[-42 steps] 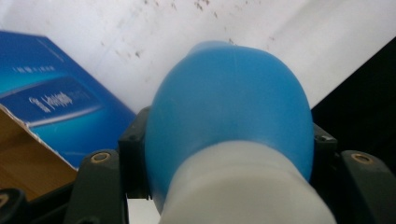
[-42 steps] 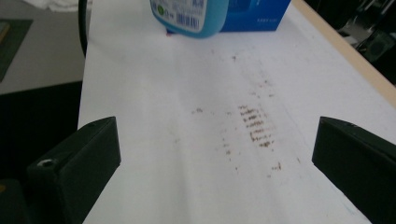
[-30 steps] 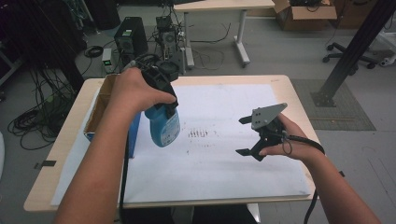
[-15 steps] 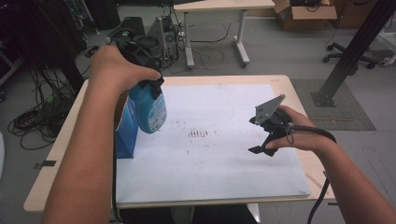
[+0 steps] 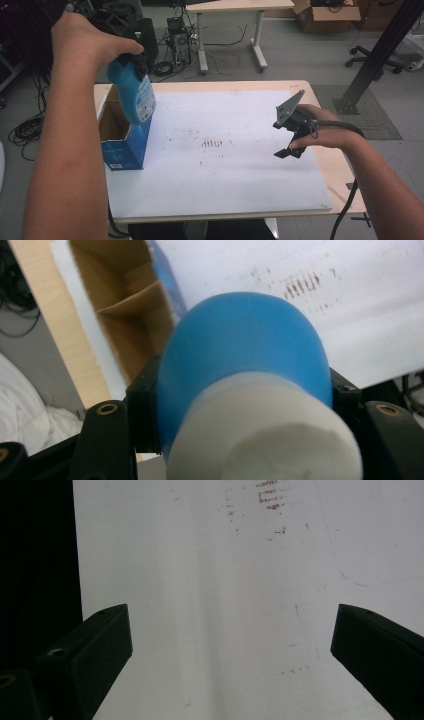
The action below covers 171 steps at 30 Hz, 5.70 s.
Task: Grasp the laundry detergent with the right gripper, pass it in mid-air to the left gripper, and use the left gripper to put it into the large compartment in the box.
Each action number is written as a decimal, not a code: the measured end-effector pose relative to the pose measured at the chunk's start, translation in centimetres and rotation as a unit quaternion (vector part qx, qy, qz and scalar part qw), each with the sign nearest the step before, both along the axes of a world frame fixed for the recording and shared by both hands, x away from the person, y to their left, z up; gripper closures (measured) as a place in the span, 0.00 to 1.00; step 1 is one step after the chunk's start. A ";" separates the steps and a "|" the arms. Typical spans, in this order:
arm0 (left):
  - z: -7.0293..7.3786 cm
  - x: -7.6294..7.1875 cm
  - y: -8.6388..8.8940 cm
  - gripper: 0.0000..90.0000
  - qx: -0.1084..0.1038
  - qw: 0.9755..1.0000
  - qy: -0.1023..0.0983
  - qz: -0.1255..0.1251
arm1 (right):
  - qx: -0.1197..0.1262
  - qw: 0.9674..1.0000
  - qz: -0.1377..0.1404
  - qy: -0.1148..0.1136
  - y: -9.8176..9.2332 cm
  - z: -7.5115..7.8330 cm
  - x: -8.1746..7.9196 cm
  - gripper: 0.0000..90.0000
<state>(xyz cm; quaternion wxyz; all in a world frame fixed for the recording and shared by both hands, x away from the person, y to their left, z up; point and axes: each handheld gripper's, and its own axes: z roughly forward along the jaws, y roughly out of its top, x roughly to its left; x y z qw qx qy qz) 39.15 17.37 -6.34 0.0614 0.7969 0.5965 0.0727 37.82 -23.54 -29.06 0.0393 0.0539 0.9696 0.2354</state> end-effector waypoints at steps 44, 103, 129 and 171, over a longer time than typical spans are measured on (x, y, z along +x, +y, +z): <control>-8.4 3.0 8.7 0.42 -0.012 0.993 0.035 0.110 | -0.017 1.000 -0.009 -0.004 0.7 -0.4 1.0 0.04; -22.5 4.2 9.8 0.42 -0.010 0.990 0.073 0.122 | -0.020 1.000 -0.005 0.006 1.3 -2.2 0.9 0.03; -22.0 3.8 9.2 0.34 0.000 0.991 0.069 0.111 | -0.017 1.000 -0.005 0.006 1.2 -2.8 0.8 0.04; -15.8 1.3 5.6 0.05 -0.012 0.999 0.042 0.004 | -0.014 1.000 0.009 -0.009 2.3 -1.6 0.1 0.04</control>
